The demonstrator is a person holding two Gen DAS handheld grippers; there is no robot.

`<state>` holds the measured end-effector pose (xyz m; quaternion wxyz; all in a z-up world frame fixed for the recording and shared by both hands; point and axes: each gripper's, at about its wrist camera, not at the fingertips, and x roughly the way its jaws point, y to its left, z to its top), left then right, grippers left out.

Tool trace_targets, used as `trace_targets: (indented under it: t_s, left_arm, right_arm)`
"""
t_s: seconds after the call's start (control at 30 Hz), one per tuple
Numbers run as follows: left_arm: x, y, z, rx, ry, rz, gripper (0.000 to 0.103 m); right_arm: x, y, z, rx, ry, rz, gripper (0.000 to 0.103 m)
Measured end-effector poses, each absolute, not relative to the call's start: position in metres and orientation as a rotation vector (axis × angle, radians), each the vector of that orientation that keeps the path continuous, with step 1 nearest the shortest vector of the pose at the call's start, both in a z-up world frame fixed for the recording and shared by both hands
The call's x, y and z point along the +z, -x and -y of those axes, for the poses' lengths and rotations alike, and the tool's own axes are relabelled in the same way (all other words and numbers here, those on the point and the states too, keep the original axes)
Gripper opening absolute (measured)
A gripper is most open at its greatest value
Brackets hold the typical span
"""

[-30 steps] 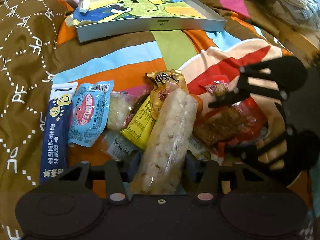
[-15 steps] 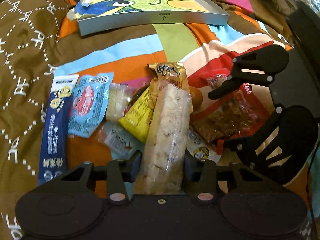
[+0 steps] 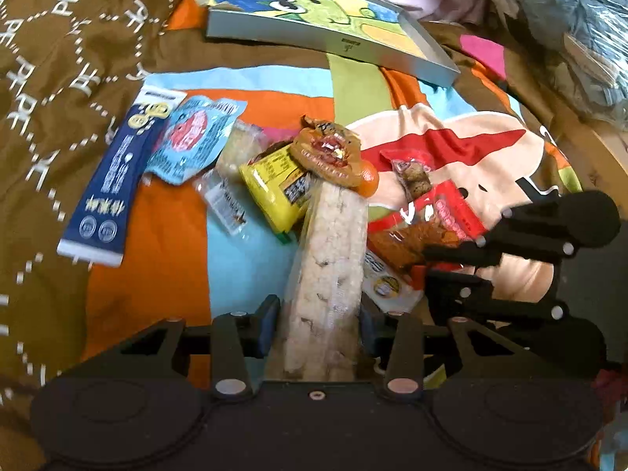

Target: Organize snacks

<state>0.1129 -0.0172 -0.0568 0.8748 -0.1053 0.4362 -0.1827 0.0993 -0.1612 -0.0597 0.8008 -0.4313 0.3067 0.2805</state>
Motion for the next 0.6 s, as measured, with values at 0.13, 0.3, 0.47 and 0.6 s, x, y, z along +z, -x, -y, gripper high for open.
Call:
trace_targets:
  t_s: [0.13, 0.3, 0.47, 0.6]
  left_arm:
    - [-0.057, -0.109, 0.02, -0.362, 0.196, -0.894, 0.043]
    - [-0.057, -0.11, 0.02, -0.354, 0.154, -0.864, 0.044]
    - [-0.058, -0.115, 0.024, -0.347, 0.113, -0.836, 0.044]
    - [-0.061, -0.121, 0.024, -0.344, 0.107, -0.819, 0.044]
  right_arm:
    - [-0.068, -0.092, 0.158, 0.577, 0.922, -0.67, 0.01]
    - [-0.08, -0.081, 0.157, 0.525, 1.013, -0.536, 0.056]
    - [-0.085, -0.092, 0.153, 0.531, 1.048, -0.493, 0.07]
    - [-0.083, -0.11, 0.155, 0.552, 1.003, -0.502, 0.07]
